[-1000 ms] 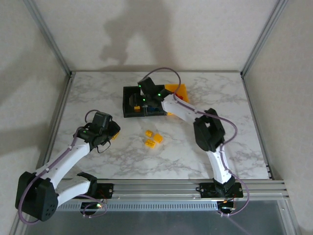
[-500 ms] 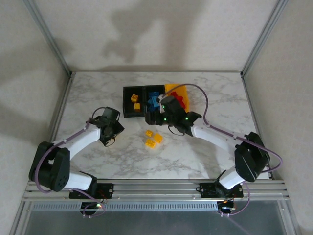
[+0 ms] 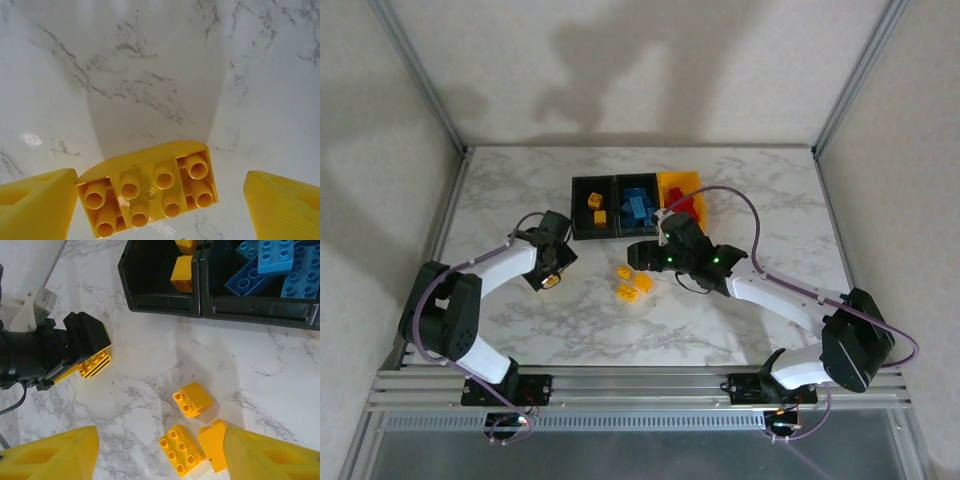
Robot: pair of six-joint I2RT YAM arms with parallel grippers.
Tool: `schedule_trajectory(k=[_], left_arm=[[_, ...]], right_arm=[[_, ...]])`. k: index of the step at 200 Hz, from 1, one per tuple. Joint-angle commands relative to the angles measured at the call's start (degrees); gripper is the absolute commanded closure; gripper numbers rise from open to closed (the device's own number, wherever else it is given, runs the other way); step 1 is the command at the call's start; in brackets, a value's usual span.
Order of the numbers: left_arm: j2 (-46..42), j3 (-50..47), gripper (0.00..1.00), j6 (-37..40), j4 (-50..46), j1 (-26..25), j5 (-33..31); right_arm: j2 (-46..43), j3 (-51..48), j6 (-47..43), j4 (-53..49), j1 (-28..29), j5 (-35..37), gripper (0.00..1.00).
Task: Sort the legos into containers by color
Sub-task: Pick up the lego from the middle-left of the table.
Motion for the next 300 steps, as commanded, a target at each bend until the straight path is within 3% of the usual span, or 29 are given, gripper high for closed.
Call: schedule_trajectory(k=[1,80,100,114,154,244,300], left_arm=[[1.7,2.2,0.14,-1.4,-2.4,0.4,-2.8],[5.1,1.4,0.21,-1.2,-1.7,0.3,-1.2],[4.9,1.2,0.28,-1.0,-1.6,0.3,-1.2],[4.7,1.4,0.38,-0.6,-1.5,0.3,-0.9],[3.2,3.3,0.42,0.1,-2.0,0.2,-0.3],[9.3,21.6,0.44,1.3,-3.5,-0.6,0.1],[19.6,35.6,0.44,2.1,-5.2,-1.0,-1.3]], right_arm=[[-1.4,-0.5,0.7,0.4,0.5,1.3,0.33],[-1.9,-1.0,0.8,-0.1,0.4,3.5,0.33],[-2.0,-1.1,0.8,-0.1,0.4,4.0,0.33],[-2.2,-1.1,0.7,0.1,0.4,4.2,0.33],[-3.1,-1.9,0.1,0.4,0.4,3.6,0.33],[-5.9,-6.0,2.1,1.7,0.5,2.4,0.34],[-6.6,-6.1,2.5,1.1,0.5,2.8,0.34]])
